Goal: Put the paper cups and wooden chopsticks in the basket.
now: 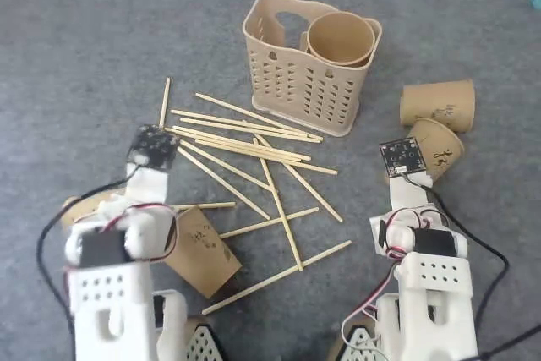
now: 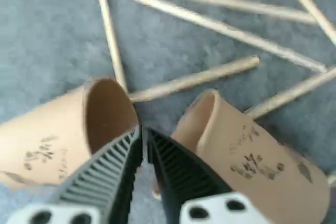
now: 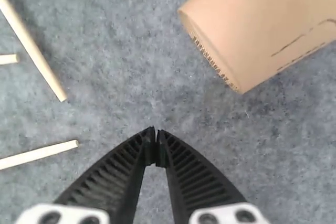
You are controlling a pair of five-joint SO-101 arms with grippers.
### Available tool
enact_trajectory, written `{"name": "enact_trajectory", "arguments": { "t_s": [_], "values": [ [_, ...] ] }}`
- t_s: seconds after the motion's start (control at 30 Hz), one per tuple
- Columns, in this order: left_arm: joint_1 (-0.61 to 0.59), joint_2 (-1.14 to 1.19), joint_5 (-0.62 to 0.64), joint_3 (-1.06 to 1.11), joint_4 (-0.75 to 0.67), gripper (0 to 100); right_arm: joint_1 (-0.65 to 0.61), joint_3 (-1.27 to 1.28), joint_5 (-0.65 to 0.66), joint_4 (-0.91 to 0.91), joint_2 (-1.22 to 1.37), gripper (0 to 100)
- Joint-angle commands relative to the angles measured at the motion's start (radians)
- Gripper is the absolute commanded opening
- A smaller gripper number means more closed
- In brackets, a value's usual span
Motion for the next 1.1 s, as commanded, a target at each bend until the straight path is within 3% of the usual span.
{"name": "enact_trajectory", "arguments": {
  "t_s": [0.0,0.1,0.3,0.43,0.63,0.77,0.9,1.07],
  "values": [
    [0.046,0.17,0.025,-0.002,-0.077,1,0.002,0.003,0.014,-0.01,-0.03,0.8],
    [0.005,0.275,0.021,-0.004,-0.129,1,0.004,0.003,0.014,-0.008,-0.03,0.8],
    [-0.261,0.387,0.012,-0.096,-0.21,1,0.004,0.003,0.014,-0.008,-0.025,0.8],
    [-0.407,0.427,-0.066,-0.197,-0.226,1,0.004,0.003,0.014,-0.008,-0.025,0.8],
    [-0.638,0.54,-0.087,-0.288,-0.411,1,0.005,0.005,0.014,-0.008,-0.025,0.8],
    [-0.73,0.664,-0.087,-0.377,-0.463,1,0.024,0.005,0.014,-0.008,-0.025,0.8],
    [-0.767,0.758,-0.084,-0.501,-0.42,2,0.022,0.005,0.014,-0.008,-0.024,0.8],
    [-0.766,0.787,-0.084,-0.736,-0.16,2,0.022,0.015,0.014,-0.016,-0.028,0.8]
  ]
}}
